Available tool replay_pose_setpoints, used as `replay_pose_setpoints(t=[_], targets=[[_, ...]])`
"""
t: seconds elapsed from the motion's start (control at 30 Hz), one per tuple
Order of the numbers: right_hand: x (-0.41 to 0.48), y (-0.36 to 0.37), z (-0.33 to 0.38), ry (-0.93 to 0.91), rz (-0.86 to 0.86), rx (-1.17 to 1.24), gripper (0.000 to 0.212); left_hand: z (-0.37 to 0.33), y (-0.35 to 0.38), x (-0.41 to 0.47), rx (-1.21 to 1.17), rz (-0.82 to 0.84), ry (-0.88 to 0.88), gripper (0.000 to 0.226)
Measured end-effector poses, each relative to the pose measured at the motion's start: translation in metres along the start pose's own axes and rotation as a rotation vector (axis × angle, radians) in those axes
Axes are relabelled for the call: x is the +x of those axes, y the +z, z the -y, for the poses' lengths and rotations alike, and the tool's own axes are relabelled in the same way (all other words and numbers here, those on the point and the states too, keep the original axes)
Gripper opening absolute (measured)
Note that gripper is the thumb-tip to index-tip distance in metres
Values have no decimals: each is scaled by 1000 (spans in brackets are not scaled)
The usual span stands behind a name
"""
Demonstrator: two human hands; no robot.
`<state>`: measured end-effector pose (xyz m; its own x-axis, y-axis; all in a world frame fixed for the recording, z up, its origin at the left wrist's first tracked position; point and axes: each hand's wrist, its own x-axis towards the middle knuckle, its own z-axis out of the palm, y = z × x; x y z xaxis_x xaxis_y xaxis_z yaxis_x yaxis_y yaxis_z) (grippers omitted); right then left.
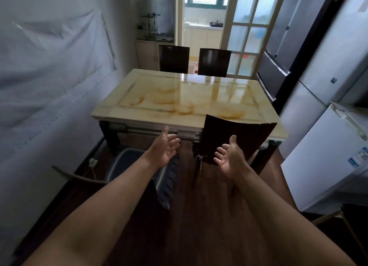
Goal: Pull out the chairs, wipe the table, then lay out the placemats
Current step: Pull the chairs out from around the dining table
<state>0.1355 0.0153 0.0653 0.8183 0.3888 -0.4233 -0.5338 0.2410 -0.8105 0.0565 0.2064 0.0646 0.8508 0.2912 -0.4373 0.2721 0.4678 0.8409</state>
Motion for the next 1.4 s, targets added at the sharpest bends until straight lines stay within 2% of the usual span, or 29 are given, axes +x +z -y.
replay_pose_setpoints(t=[0.43,0.77,0.93,1.13,1.27,1.4], targets=[[-90,86,-104,150,149,-42,75,27,-119,-122,-104,-215,58,69],[-94,194,-172,225,153,-18,77,10,-249,-139,-128,-257,-9,68],[-82,232,-208,255,67,27,74,10,-304,-127,-118,-259,-105,65],[-65,248,-243,319,-166,55,69,5,-346,-113,-126,-363,-301,56],[-49,251,-254,319,-298,49,60,-1,-354,-95,-179,-432,-310,58],[-32,254,-260,292,-357,55,44,-7,-359,-77,-282,-456,-307,56]])
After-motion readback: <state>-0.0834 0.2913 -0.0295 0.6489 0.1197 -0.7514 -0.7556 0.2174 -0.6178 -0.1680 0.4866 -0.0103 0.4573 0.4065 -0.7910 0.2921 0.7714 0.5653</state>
